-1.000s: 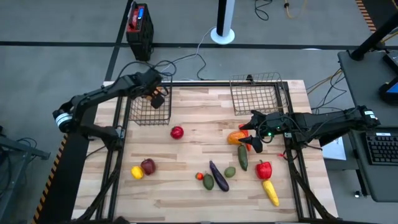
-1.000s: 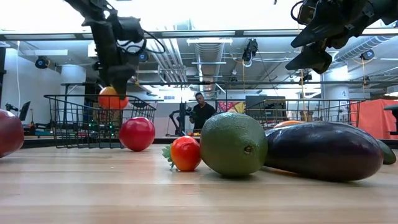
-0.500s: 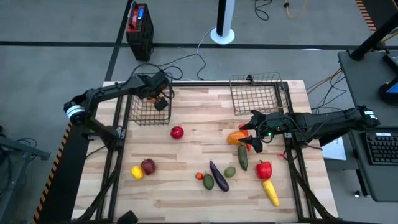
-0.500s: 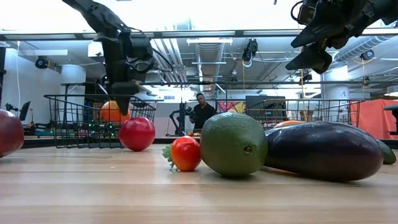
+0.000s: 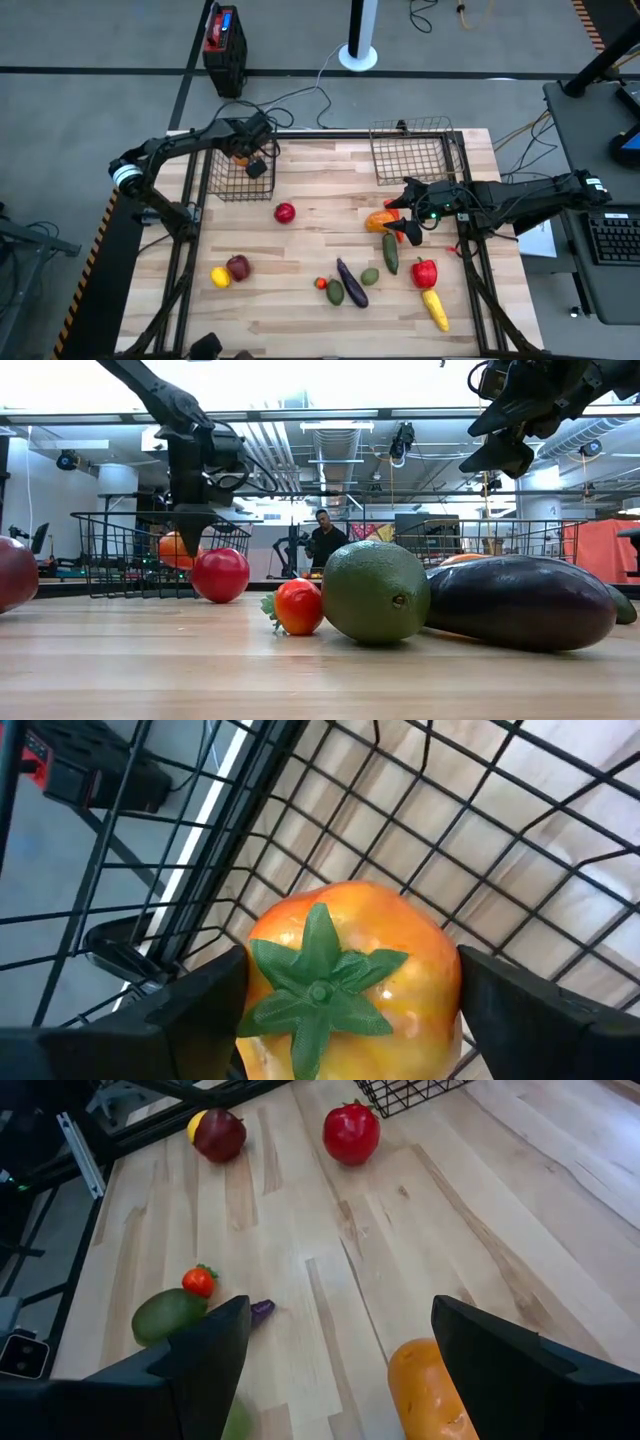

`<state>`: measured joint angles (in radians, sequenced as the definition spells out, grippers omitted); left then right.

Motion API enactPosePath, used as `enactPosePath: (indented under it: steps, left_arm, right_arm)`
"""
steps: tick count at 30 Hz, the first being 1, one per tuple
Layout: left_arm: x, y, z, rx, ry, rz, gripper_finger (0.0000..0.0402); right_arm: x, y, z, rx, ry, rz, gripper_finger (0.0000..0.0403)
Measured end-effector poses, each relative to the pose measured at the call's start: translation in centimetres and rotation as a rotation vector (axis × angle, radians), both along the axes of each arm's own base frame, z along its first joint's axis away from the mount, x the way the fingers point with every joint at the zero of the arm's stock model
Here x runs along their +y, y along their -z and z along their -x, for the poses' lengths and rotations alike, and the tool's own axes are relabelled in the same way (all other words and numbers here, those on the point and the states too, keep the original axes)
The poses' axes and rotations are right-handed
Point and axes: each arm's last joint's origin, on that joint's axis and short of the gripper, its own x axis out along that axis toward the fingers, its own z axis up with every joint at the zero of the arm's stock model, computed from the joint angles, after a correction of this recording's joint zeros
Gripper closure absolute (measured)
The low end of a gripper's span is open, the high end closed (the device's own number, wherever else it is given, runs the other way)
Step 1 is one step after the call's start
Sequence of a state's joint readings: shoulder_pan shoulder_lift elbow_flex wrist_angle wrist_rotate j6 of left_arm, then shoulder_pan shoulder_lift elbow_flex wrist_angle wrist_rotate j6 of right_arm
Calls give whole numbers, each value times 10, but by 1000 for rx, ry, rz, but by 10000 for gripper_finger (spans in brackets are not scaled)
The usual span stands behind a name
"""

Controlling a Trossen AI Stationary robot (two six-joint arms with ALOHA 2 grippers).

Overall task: Sort produce into baskets
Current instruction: Put the orange tomato into the left wire basket

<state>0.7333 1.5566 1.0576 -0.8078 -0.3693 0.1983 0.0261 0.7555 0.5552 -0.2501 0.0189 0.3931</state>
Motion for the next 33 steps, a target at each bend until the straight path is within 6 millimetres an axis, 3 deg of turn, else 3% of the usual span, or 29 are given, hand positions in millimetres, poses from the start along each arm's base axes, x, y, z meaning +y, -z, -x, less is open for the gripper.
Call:
enactPosePath:
  steps: [7, 21, 33]
  left_arm:
    - [2, 2, 1, -27, 79, 70, 90]
    - [17, -1, -2, -163, 102, 4, 90]
    - [14, 28, 11, -162, 94, 10, 90]
  right_arm:
    - [0, 0, 0, 0, 0, 0, 99]
    - [0, 0, 0, 0, 0, 0, 99]
    - [0, 0, 0, 0, 0, 0, 99]
